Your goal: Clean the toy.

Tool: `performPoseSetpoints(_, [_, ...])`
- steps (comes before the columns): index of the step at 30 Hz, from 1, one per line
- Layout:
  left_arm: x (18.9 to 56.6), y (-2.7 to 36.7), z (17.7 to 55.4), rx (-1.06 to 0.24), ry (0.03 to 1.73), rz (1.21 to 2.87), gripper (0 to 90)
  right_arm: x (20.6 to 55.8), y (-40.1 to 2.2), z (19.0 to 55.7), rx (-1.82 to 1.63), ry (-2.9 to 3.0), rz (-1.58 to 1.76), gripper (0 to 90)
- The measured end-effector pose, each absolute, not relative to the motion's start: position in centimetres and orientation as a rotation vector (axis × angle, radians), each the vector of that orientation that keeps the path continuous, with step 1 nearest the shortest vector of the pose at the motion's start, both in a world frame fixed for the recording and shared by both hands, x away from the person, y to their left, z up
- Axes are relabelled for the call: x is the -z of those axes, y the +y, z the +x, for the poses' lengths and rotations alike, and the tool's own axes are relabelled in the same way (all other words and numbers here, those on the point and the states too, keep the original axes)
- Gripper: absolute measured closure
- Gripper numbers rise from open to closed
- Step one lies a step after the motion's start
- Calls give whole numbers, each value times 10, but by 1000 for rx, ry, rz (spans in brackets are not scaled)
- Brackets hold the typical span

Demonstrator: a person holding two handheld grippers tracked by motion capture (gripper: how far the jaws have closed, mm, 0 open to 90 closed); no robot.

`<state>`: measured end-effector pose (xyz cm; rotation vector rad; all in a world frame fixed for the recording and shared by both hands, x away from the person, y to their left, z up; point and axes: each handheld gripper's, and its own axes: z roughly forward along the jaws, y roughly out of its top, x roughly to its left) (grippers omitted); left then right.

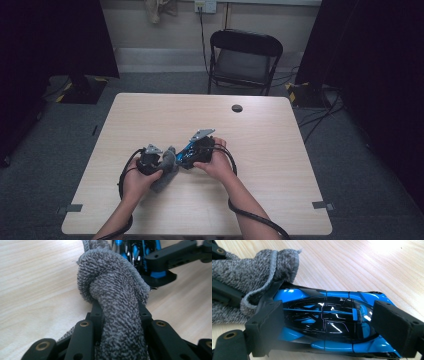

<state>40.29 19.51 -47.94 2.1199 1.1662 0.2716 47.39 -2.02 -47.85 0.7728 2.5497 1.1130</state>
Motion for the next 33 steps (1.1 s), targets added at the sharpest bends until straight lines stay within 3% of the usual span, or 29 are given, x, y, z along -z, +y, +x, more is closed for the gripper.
performPoseSetpoints(33, [477,152,378,-166,1002,2214,683,479,-20,473,-1112,2544,785,111])
